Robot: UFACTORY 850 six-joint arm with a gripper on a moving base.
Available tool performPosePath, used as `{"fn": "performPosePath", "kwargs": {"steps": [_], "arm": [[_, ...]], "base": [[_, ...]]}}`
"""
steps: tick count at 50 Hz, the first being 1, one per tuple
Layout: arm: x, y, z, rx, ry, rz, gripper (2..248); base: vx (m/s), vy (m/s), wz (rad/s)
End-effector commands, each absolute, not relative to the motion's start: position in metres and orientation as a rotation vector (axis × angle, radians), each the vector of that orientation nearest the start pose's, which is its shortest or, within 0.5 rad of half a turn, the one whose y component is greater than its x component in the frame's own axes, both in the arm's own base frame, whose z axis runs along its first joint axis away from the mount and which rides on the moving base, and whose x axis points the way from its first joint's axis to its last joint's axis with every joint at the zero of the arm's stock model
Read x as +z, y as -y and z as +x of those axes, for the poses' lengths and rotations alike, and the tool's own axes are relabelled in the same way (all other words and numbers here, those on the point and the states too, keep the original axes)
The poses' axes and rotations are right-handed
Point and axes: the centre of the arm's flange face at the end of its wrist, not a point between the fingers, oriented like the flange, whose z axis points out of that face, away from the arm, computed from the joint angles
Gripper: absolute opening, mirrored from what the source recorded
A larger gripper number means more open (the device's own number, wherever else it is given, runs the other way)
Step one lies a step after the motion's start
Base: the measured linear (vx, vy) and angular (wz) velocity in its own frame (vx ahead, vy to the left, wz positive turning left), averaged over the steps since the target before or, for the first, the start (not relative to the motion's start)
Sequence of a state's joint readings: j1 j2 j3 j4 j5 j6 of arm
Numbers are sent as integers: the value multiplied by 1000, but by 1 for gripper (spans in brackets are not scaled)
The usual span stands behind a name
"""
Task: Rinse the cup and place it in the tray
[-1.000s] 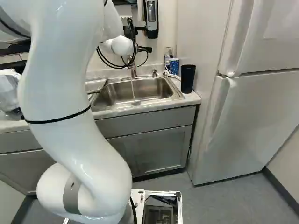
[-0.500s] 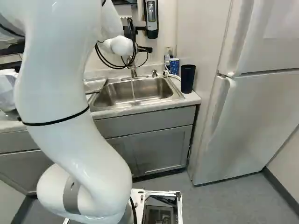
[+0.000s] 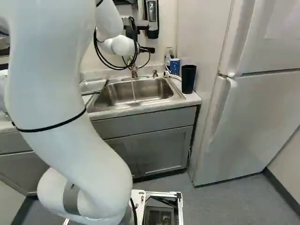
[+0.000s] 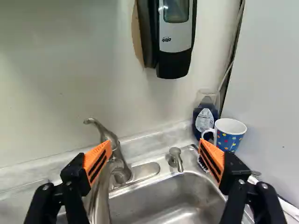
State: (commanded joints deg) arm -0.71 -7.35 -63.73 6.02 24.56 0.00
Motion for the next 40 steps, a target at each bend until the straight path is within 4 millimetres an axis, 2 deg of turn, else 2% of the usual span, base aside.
{"fn": "performPosePath", "kwargs": {"steps": [40], "arm": [[626, 11, 522, -2019, -174, -2375, 247]], "base": [[0, 0, 0]]}}
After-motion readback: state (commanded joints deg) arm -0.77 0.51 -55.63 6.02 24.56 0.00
